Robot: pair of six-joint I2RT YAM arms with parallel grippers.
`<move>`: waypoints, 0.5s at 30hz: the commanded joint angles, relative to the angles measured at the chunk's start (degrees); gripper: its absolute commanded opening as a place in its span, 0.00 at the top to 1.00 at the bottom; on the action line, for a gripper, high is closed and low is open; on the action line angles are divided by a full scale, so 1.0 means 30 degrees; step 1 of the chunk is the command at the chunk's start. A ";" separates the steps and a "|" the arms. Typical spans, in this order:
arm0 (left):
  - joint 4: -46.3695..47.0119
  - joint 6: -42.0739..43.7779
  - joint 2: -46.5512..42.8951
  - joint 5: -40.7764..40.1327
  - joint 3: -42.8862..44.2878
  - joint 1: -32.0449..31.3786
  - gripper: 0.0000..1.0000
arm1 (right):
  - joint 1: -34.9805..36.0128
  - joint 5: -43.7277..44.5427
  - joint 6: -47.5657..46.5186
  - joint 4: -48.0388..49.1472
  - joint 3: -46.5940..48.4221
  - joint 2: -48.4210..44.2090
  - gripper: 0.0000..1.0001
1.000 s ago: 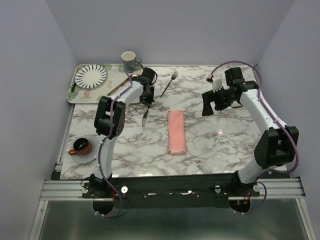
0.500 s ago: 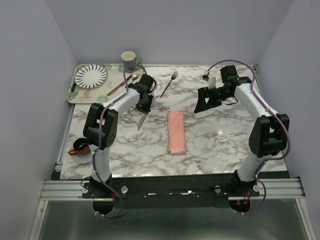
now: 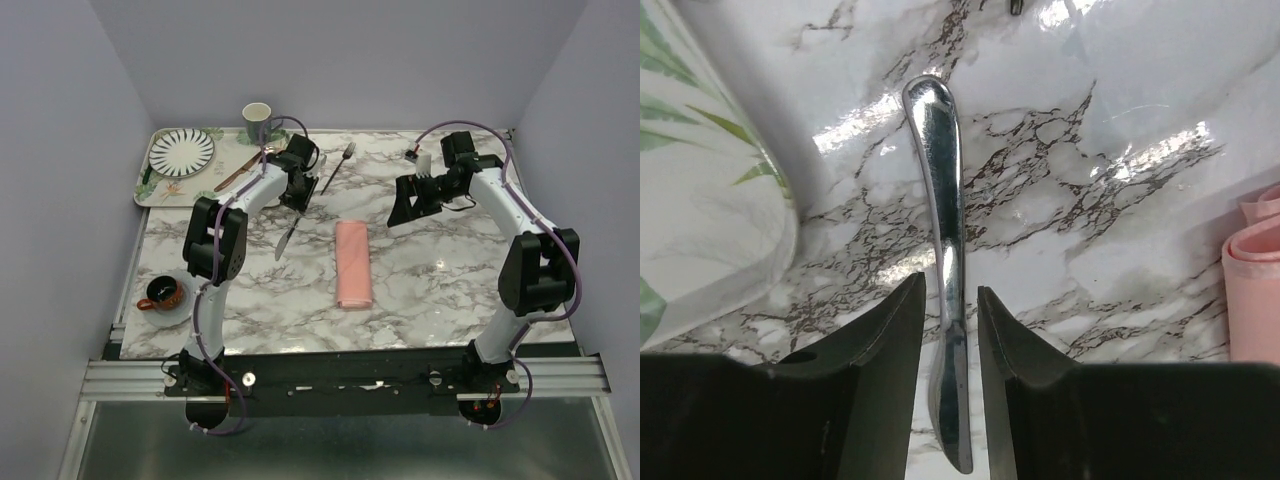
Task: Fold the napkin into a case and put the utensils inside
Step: Move the knife to the center of the board.
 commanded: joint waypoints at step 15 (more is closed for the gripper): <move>-0.3752 0.0410 0.3689 0.0063 0.0667 -0.0427 0.83 | -0.0048 0.0086 0.0510 0.0704 -0.0250 -0.0376 0.00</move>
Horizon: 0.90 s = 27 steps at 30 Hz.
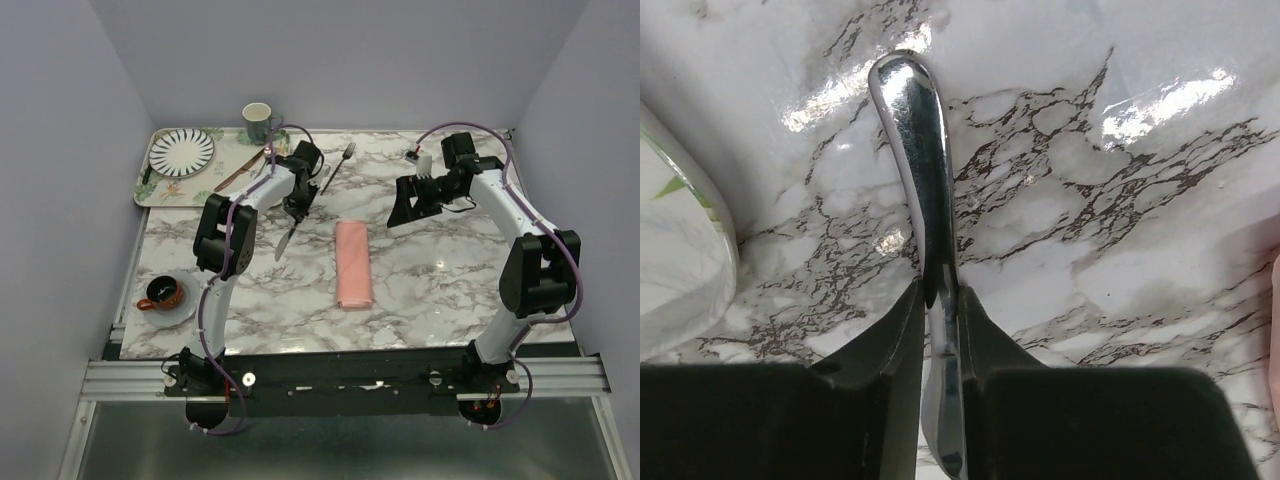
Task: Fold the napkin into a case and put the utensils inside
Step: Move the knife to the center of the board, then pass from the left arm to the right
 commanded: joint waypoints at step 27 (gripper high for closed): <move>0.0419 0.0800 -0.7748 -0.0567 -0.6274 -0.2010 1.00 | 0.1561 -0.5052 0.8255 0.6057 0.1746 0.3956 0.00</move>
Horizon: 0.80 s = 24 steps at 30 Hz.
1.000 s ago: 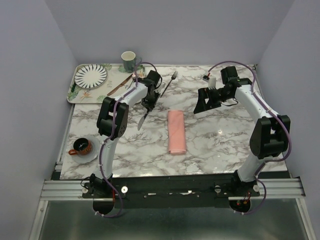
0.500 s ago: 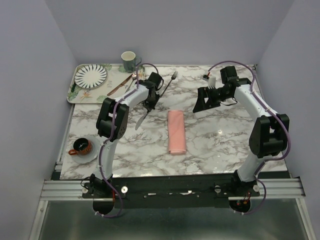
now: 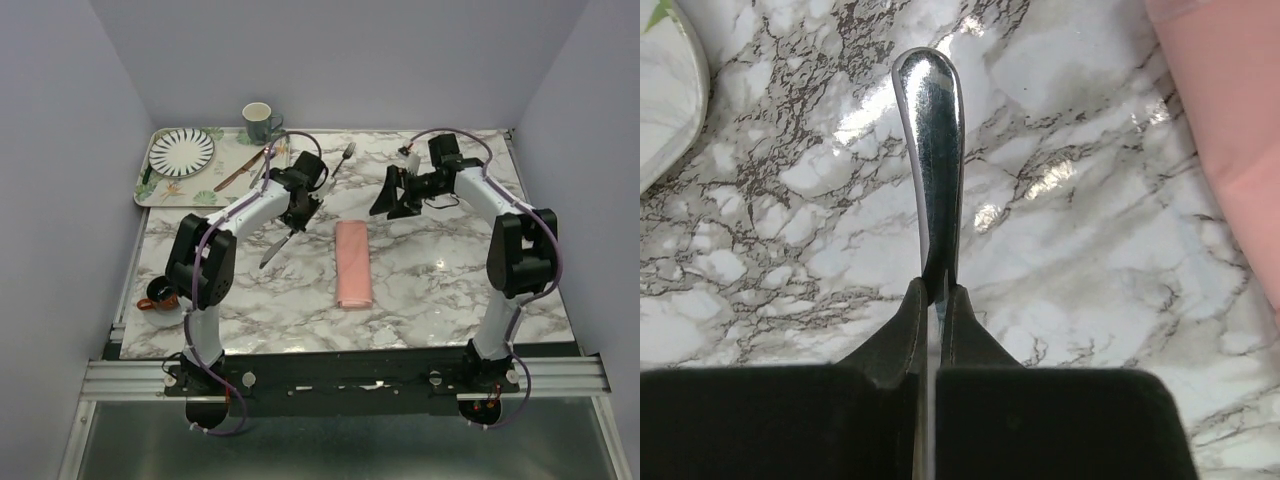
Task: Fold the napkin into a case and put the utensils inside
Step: Pass from the left arm to the right
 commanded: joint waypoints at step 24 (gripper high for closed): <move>0.0910 -0.2437 -0.4845 0.3210 -0.1692 -0.0489 1.00 | 0.4744 -0.3942 1.1959 0.9625 0.2358 0.4990 0.20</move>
